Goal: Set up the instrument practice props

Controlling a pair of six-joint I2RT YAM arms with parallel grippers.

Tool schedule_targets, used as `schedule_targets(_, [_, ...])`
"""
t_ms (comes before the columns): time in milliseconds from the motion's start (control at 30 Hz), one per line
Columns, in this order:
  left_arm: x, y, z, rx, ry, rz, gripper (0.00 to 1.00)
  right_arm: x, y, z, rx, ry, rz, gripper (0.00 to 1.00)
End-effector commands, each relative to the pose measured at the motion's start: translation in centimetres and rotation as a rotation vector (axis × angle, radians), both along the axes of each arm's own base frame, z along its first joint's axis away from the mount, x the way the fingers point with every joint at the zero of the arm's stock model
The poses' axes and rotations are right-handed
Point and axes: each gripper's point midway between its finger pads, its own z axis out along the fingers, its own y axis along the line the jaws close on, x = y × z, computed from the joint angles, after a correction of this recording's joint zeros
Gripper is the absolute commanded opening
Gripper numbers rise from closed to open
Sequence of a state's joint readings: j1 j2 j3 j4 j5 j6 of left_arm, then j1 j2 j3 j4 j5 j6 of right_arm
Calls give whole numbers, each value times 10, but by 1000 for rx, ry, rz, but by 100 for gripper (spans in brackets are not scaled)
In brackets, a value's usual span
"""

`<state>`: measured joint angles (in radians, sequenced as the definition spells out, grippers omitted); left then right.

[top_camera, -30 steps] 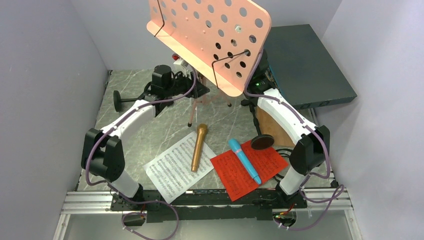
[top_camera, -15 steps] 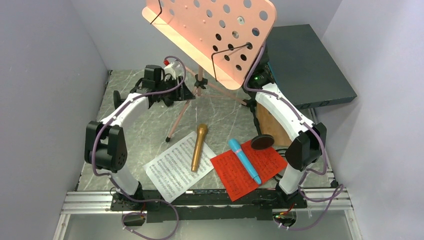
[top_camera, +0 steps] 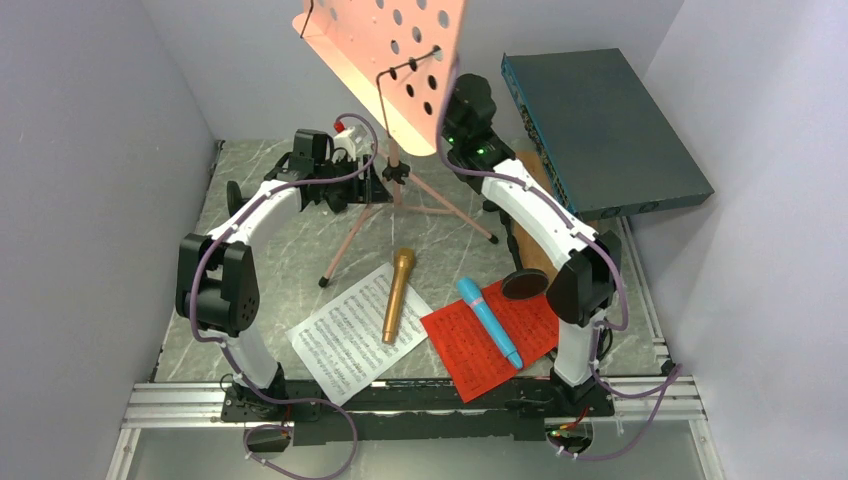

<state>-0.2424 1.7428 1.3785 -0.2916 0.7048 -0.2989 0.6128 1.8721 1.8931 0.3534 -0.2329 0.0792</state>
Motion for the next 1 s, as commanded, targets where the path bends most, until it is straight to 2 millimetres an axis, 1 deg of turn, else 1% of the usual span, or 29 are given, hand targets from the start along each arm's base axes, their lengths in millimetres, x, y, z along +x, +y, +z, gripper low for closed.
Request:
schedule_targets(0, [-2, 3, 18, 41, -75, -19, 65, -28, -32, 123, 168, -244, -176, 0])
schedule_targets(33, [-2, 4, 17, 47, -81, -19, 65, -25, -31, 123, 164, -226, -177, 0])
schedule_targets(133, [-6, 3, 16, 30, -96, -21, 65, -20, -27, 115, 143, -200, -174, 0])
schedule_targets(167, [-7, 3, 13, 26, -94, -22, 65, -21, -26, 114, 138, -201, -169, 0])
schedule_targets(300, [-12, 1, -1, 13, -70, -35, 64, -17, -21, 97, 111, -195, -166, 0])
schedule_targets(400, [-11, 1, -6, 17, -53, -32, 59, -16, -19, 87, 100, -198, -159, 0])
schedule_targets(467, [-8, 1, -9, 16, -52, -19, 54, -19, -18, 82, 100, -203, -146, 0])
schedule_targets(500, [-6, 1, -10, 14, -57, -17, 51, -21, -17, 77, 98, -198, -139, 0])
schedule_targets(567, [-2, 2, -12, 19, -69, -7, 46, -24, -20, 73, 111, -199, -138, 0])
schedule_targets(633, [1, 2, -11, 27, -85, -3, 43, -25, -25, 69, 124, -196, -151, 0])
schedule_targets(767, [4, 5, -10, 34, -122, 17, 42, -26, -30, 63, 124, -189, -169, 0])
schedule_targets(800, [3, 5, -9, 36, -136, 12, 37, -26, -31, 61, 124, -189, -171, 0])
schedule_targets(900, [3, 7, -7, 40, -149, 20, 28, -29, -35, 60, 129, -189, -179, 0])
schedule_targets(967, [3, 7, -10, 40, -148, 26, 17, -29, -37, 60, 125, -189, -187, 0])
